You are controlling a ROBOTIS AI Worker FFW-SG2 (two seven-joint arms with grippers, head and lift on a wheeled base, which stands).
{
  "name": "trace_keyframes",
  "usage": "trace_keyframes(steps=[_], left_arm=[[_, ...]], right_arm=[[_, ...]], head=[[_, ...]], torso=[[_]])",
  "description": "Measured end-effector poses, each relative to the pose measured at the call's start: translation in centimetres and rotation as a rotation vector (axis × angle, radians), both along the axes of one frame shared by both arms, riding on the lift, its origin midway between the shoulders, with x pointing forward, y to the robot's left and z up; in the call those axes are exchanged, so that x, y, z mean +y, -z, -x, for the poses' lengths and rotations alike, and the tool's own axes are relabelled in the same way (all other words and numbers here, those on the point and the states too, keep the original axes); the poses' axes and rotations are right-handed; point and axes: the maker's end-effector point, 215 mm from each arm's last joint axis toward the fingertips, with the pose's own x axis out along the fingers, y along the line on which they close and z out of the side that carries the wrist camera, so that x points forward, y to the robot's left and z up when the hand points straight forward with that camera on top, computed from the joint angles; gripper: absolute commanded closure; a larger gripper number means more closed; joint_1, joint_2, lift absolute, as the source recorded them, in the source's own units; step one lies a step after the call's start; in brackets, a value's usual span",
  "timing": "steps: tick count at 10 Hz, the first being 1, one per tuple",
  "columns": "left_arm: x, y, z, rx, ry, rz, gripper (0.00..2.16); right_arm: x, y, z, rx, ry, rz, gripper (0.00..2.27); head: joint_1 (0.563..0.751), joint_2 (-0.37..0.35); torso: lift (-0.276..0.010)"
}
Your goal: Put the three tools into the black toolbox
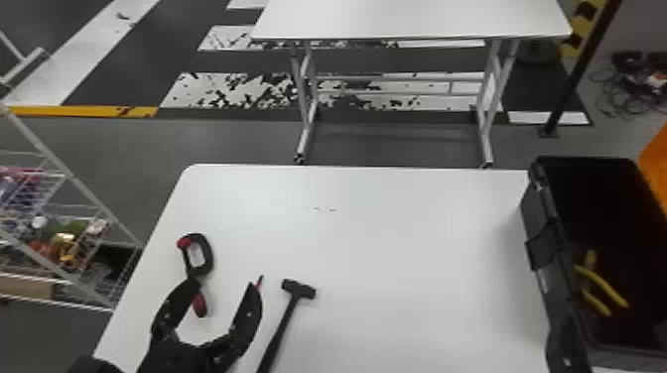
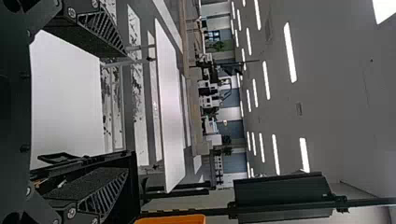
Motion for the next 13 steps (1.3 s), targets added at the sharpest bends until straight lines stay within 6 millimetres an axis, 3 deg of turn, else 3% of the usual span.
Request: trace_keyframes(steps=[4, 7, 13], left_arm=[[3.2, 2.5, 0.1, 0.051, -0.046, -0.037, 0.09], [5.5, 6.7, 0.7, 0.169, -0.071, -0.048, 0.09], [4.9, 13.4, 1.7, 0.384, -0.043, -0.015, 0.1]], right_arm=[[0.0, 0.1, 0.0, 0.002, -0.002, 0.002, 0.13], [0.0, 0.1, 0.1, 0.0, 0.0, 0.002, 0.13], [-0.1, 0.1, 0.3, -0.01, 0.002, 0.0, 0.13]], head=[[0.695, 0.19], [0.695, 0.244], [0.695, 0.242]], torso=[[-0.051], [-0.051], [-0.051]])
